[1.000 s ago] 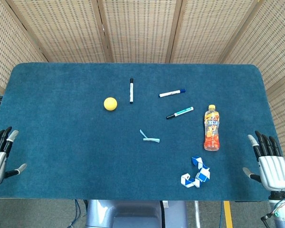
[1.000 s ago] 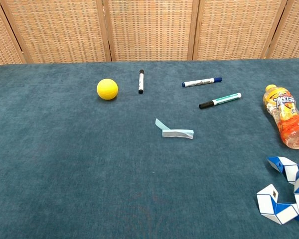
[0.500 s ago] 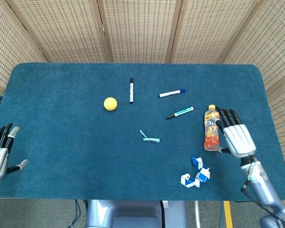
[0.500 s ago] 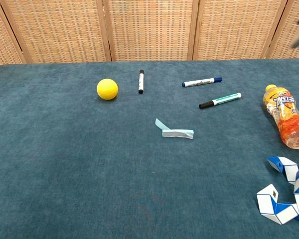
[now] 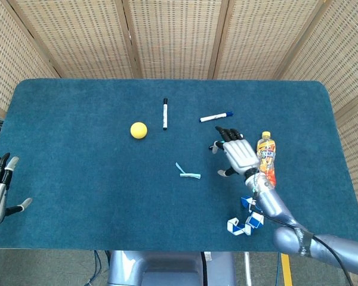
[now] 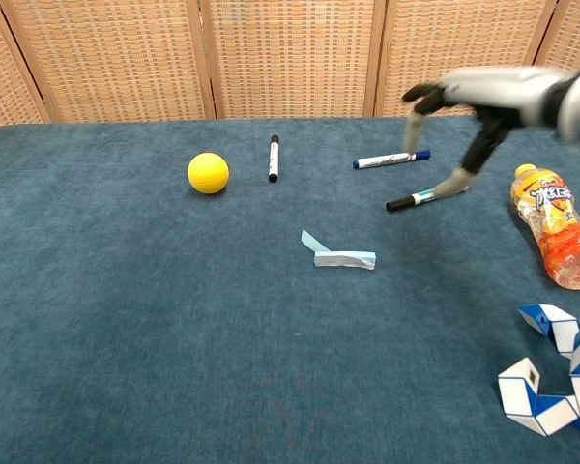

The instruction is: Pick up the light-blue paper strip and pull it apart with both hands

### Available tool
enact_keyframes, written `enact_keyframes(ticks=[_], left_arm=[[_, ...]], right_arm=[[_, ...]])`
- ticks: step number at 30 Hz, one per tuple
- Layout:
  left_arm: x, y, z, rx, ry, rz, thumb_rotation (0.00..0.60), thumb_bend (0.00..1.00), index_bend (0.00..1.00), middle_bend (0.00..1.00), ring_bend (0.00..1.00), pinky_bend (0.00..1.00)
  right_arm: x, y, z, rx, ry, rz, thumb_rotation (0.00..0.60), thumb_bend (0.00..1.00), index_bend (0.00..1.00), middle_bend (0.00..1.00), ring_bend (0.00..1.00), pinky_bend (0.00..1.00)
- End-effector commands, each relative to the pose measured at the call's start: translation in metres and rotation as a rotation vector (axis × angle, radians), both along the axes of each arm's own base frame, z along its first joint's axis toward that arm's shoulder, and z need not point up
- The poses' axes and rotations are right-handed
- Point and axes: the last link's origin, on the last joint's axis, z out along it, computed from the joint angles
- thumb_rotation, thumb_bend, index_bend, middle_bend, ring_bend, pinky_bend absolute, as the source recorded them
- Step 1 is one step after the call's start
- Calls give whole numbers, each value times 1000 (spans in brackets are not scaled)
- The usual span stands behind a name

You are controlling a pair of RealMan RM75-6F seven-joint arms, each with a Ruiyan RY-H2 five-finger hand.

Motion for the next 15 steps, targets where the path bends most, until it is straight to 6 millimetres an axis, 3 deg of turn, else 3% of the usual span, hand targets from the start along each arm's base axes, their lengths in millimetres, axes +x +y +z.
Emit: enact_keyframes(ticks=[1, 9, 15], left_arm=[[-3, -1, 2, 4, -3, 7, 600, 0, 0, 0, 0, 0], [-5, -3, 2, 6, -2, 15, 600, 0, 0, 0, 0, 0], [-3, -4, 1, 3, 0, 9, 600, 0, 0, 0, 0, 0]], right_arm=[[25, 0, -44, 13, 37, 9, 600, 256, 452, 0, 0, 0], [39, 3, -90, 11, 113, 5, 600, 324, 453, 0, 0, 0], [36, 4, -107, 31, 152, -32, 600, 335, 453, 0, 0, 0]])
